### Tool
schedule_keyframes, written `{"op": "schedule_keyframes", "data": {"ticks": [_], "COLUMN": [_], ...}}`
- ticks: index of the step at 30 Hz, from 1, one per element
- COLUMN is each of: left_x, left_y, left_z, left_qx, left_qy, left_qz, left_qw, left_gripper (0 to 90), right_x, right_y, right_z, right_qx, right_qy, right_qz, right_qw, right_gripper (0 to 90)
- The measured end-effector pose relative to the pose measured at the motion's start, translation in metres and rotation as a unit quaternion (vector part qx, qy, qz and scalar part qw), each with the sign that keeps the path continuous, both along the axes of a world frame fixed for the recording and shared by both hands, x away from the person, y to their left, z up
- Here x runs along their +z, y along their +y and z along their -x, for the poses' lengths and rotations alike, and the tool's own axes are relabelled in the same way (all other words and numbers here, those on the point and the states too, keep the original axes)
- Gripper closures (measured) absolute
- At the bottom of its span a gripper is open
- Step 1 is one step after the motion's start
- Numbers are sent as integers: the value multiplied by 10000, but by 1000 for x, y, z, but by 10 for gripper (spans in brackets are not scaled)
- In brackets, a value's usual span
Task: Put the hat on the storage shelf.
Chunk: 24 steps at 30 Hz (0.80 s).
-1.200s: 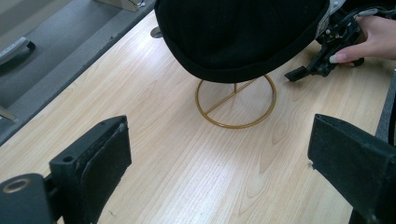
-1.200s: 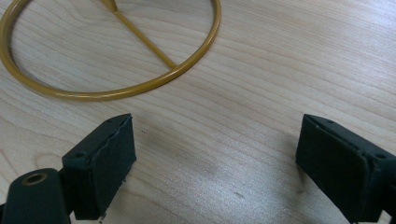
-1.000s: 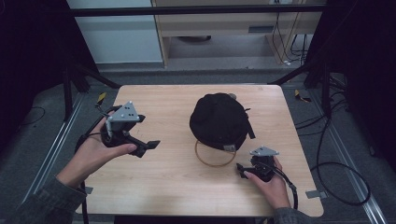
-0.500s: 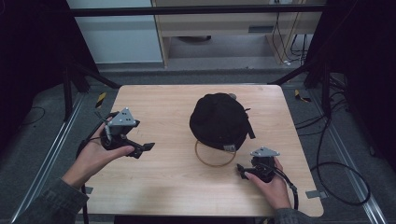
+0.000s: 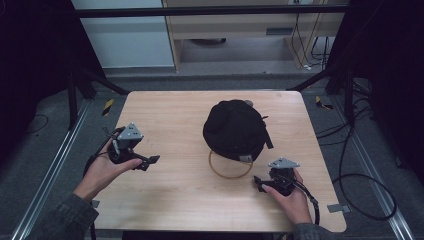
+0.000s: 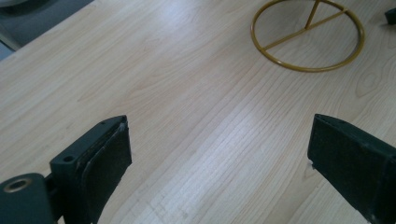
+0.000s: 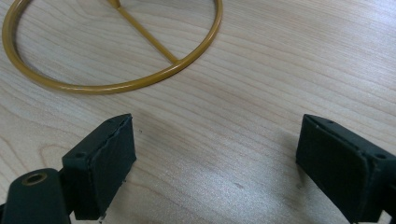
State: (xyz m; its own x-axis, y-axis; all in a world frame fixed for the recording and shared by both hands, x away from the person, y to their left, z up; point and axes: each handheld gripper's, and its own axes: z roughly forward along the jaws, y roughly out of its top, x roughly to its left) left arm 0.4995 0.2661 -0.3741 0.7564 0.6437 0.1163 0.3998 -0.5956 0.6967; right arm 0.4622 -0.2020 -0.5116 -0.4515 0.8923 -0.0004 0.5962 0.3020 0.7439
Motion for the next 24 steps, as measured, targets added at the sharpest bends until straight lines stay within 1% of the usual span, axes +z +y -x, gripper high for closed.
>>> {"op": "schedule_keyframes", "data": {"ticks": [2,5,8,17,22,24], "left_x": [-6,-16,-25,-53,-74,-83], "left_y": [1,2,2,7,13,15], "left_z": [0,1,3,9,12,13], "left_qx": [25,42,38,144,253,312], "left_qy": [33,83,168,371,545,592], "left_qz": [10,-48,-22,108,157,116], "left_qw": [10000,9999,9998,9991,9981,9977], "left_gripper": [58,58,58,58,58,59], "right_x": [0,0,0,0,0,0], "right_y": [0,0,0,0,0,0], "right_z": [0,0,0,0,0,0], "right_qx": [0,0,0,1,2,1], "right_qy": [0,0,-1,-1,-2,-2], "right_qz": [1,0,0,1,1,0], "right_qw": [10000,10000,10000,10000,10000,10000], "right_gripper": [119,119,119,119,119,119]}}
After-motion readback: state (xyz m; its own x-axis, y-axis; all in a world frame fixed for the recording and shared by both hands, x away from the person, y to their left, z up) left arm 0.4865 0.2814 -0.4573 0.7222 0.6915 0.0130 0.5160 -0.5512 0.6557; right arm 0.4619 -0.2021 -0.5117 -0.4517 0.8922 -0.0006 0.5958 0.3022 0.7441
